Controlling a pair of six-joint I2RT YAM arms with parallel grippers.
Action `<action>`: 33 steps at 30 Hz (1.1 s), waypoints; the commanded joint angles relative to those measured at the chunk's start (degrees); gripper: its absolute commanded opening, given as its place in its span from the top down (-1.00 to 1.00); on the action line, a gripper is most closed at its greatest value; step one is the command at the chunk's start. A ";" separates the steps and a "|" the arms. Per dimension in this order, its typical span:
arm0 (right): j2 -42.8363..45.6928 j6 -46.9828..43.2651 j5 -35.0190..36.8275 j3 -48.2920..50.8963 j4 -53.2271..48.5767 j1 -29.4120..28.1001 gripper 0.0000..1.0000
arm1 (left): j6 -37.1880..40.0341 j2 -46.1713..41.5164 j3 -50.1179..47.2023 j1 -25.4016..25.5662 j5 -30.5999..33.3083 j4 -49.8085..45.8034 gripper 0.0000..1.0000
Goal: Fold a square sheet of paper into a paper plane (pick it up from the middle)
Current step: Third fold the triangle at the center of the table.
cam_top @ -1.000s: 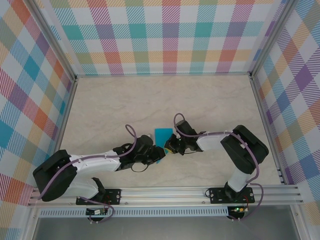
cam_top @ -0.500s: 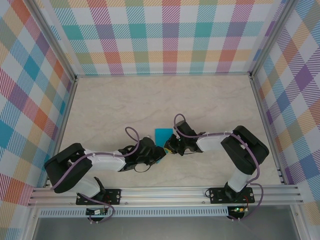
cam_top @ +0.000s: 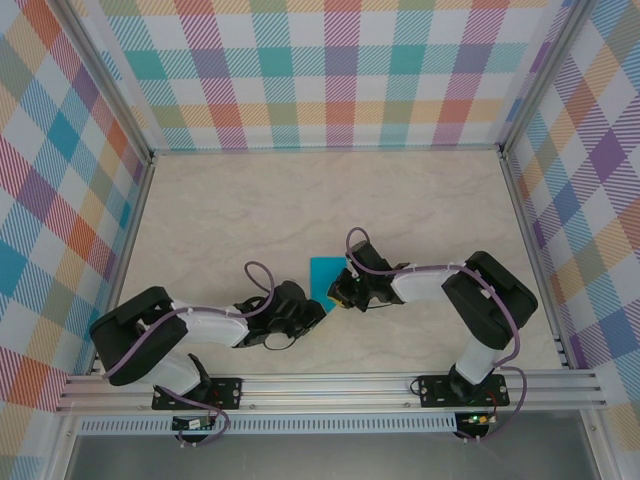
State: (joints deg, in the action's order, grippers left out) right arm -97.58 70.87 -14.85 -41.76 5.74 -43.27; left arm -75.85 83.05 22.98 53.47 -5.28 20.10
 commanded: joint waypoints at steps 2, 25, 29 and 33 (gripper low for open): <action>-2.38 -1.10 2.66 0.62 -8.46 -0.34 0.76 | -0.11 -3.83 -3.78 0.27 -0.13 -12.31 0.52; -1.83 -2.31 1.81 -0.09 -8.22 -0.33 0.73 | 8.74 -6.06 6.27 -0.37 0.01 -7.21 0.46; -1.74 -2.92 0.96 -0.28 -7.31 -0.28 0.73 | 8.87 -0.99 7.39 -0.56 0.99 -8.47 0.49; -1.17 -3.97 -1.85 -1.62 -6.40 0.20 0.72 | 5.35 2.57 4.28 -0.56 2.37 -8.50 0.56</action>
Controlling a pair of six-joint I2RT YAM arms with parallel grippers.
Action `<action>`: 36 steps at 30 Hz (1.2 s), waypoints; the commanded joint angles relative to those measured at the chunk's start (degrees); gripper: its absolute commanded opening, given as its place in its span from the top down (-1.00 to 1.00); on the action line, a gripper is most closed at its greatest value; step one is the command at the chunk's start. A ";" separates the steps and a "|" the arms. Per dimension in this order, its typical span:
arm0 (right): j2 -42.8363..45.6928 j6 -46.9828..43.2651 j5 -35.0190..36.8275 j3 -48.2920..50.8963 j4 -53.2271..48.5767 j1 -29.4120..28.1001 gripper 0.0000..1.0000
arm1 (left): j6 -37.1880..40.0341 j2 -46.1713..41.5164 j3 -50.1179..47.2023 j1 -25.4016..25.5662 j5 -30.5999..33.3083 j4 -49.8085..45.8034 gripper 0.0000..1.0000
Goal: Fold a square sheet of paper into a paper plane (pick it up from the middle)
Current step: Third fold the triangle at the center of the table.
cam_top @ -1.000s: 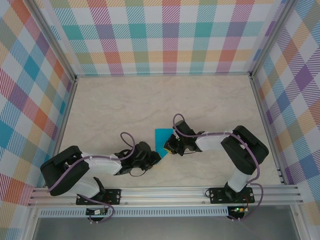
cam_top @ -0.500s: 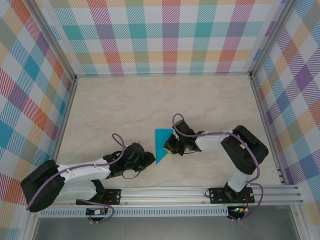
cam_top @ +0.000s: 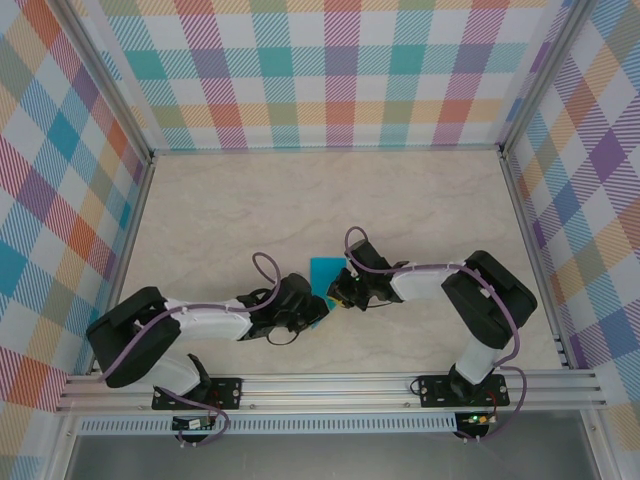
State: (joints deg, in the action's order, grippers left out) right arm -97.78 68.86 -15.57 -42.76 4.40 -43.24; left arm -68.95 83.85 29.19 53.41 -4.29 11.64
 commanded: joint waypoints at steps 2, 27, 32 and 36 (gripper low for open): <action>-0.07 -3.53 -2.05 -2.37 -6.50 0.44 0.71 | -2.99 2.53 -3.55 -0.49 2.11 -0.83 0.59; -1.76 -10.22 -3.23 6.10 8.64 0.83 1.00 | -2.37 0.54 -5.76 -0.41 3.49 -5.01 0.61; -0.74 -11.37 -3.02 11.28 15.07 5.73 0.96 | -2.73 0.51 -6.42 -0.42 3.47 -4.97 0.61; 0.28 -13.15 -3.48 12.62 16.84 8.88 0.94 | -2.68 0.61 -6.49 -0.41 3.33 -5.17 0.62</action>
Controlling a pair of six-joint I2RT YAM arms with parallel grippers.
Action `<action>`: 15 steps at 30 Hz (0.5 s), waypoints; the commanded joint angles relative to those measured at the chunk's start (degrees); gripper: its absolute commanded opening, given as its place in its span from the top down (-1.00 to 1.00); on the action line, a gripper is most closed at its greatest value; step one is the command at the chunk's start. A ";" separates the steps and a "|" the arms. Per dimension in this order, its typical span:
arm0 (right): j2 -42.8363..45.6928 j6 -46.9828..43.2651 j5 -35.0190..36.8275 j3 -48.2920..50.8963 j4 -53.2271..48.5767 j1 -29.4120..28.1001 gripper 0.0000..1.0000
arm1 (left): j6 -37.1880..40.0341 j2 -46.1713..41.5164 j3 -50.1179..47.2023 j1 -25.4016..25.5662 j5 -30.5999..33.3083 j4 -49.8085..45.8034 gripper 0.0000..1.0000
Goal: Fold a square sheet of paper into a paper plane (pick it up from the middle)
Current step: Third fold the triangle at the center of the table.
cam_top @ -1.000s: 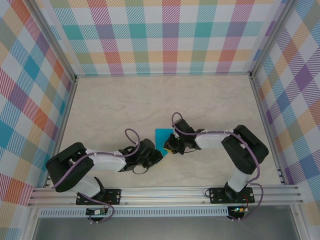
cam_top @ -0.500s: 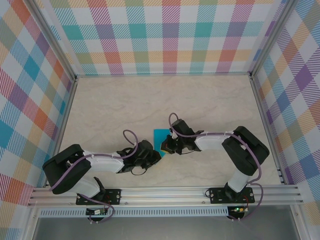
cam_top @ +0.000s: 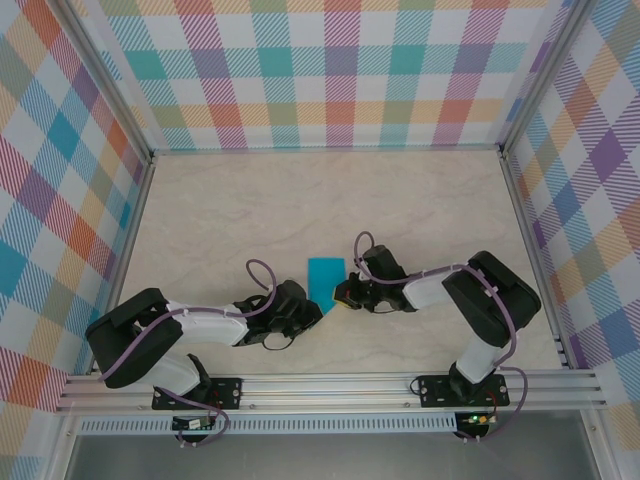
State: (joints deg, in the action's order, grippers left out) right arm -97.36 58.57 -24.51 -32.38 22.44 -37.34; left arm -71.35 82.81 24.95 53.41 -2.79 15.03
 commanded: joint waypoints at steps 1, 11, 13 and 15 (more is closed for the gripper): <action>0.26 -3.30 5.48 2.23 -1.51 3.62 0.93 | -0.28 1.69 -2.27 -0.42 1.80 -8.54 0.62; 7.13 -5.11 2.58 0.80 -1.92 4.35 0.85 | -0.08 1.18 -2.36 -0.38 1.95 -8.92 0.62; 8.06 -5.43 1.67 -0.17 -2.96 3.65 0.83 | -0.02 0.99 -2.36 -0.40 2.00 -9.18 0.61; 7.95 -5.76 0.80 -1.42 -3.71 2.37 0.82 | 0.07 0.95 -2.28 -0.40 2.15 -9.43 0.61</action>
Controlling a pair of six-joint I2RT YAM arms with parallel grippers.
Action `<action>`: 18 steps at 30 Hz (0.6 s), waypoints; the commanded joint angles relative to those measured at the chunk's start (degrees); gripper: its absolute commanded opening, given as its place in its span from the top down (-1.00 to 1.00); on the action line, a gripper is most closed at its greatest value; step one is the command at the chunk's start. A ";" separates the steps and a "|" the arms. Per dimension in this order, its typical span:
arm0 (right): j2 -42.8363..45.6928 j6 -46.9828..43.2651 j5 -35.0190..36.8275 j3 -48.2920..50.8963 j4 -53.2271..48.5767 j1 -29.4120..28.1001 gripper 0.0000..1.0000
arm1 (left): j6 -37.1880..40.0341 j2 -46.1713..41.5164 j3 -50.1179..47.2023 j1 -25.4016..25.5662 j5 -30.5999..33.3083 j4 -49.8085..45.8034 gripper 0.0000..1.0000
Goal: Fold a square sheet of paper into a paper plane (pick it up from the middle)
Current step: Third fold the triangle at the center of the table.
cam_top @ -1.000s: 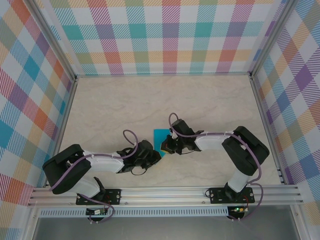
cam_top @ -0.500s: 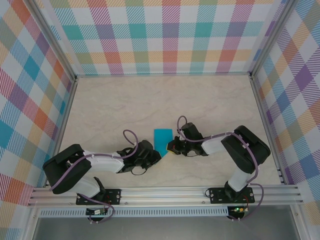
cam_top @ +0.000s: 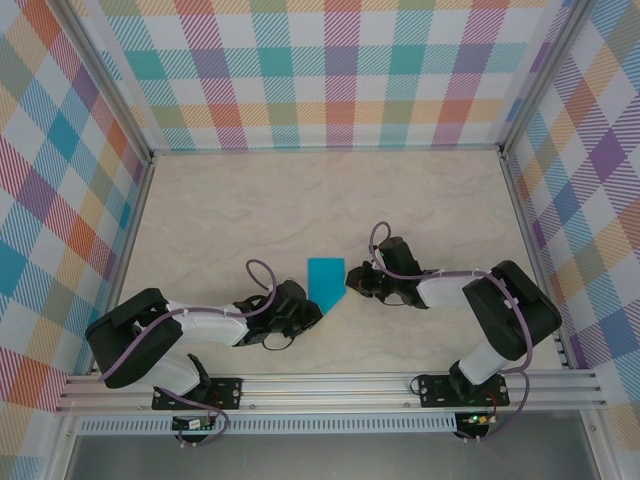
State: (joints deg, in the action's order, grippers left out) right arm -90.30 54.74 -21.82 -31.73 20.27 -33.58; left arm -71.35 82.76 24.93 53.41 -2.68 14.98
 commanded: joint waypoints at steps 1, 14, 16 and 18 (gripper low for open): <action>0.56 -1.85 -2.25 -2.63 -1.86 -2.16 0.81 | 0.07 0.99 -2.25 -0.41 2.06 -9.44 0.61; -11.26 -0.64 -2.89 -6.52 -2.63 -6.40 0.85 | 0.37 1.09 -1.86 -0.41 1.56 -8.81 0.60; -12.54 -0.61 -2.51 -6.32 -3.24 -6.36 0.89 | 0.58 0.78 -1.72 -0.37 1.24 -8.81 0.59; -13.57 -0.10 -2.08 -5.78 -3.24 -6.41 0.92 | 1.24 0.09 -1.30 -0.48 0.84 -9.19 0.58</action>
State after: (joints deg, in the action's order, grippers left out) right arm -100.86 54.74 -25.41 -37.67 19.46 -39.86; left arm -71.24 82.61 24.95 53.41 -2.68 14.85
